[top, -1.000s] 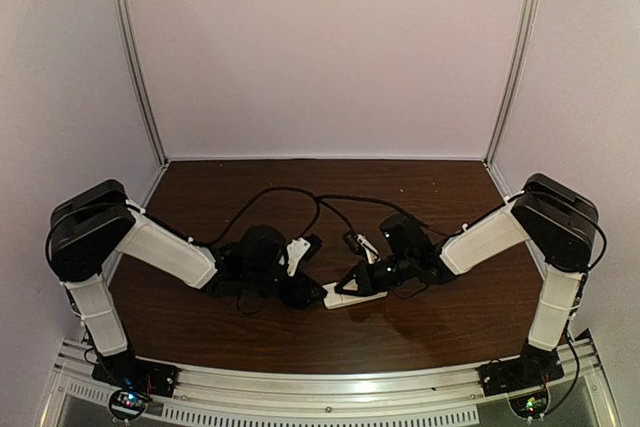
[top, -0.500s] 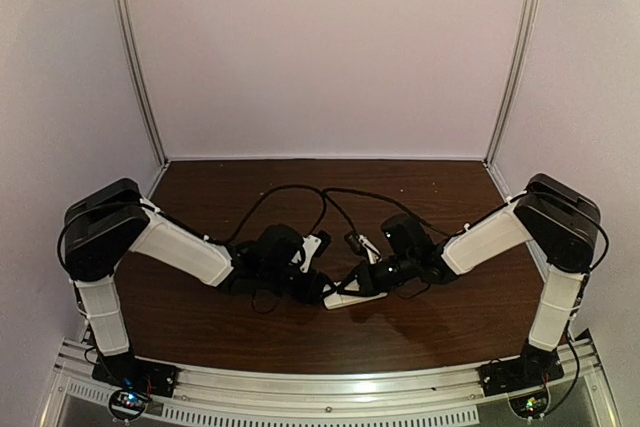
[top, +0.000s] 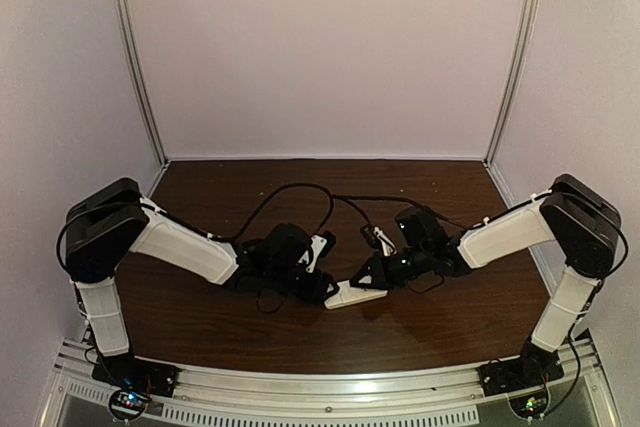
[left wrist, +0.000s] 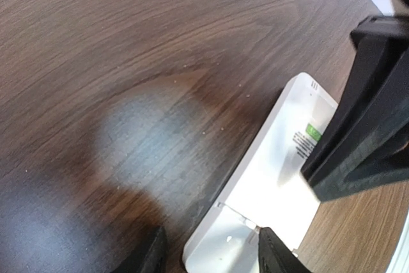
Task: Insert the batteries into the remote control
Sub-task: Press the battery cover onto the remote control.
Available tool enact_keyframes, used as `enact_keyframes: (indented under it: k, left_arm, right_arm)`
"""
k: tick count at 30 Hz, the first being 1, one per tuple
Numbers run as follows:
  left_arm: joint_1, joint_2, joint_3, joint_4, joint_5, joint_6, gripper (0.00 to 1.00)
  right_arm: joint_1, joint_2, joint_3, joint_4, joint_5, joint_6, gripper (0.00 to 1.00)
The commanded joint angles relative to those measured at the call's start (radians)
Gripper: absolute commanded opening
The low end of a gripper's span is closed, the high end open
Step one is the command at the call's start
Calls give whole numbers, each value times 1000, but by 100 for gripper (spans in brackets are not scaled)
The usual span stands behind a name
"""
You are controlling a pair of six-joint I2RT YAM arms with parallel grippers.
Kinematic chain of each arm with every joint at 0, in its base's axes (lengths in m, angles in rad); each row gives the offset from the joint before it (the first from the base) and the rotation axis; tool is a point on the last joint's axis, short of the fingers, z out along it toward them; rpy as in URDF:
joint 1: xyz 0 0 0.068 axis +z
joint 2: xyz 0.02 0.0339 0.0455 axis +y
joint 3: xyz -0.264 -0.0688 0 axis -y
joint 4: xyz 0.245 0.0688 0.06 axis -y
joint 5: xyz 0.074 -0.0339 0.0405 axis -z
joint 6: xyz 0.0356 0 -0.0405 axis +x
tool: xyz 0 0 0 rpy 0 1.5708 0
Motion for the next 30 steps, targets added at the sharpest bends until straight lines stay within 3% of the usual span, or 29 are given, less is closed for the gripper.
enact_keyframes:
  k: [1, 11, 30]
  left_arm:
    - [-14, 43, 6, -180, -42, 20, 49]
    - [-32, 65, 39, -277, -127, 43, 49]
    - [-34, 58, -9, -326, -133, 73, 49]
  right_arm:
    - [-46, -75, -17, -67, 25, -22, 10]
    - [-143, -114, -83, -139, 41, -91, 19]
    - [-170, -127, -99, -202, 65, -148, 35]
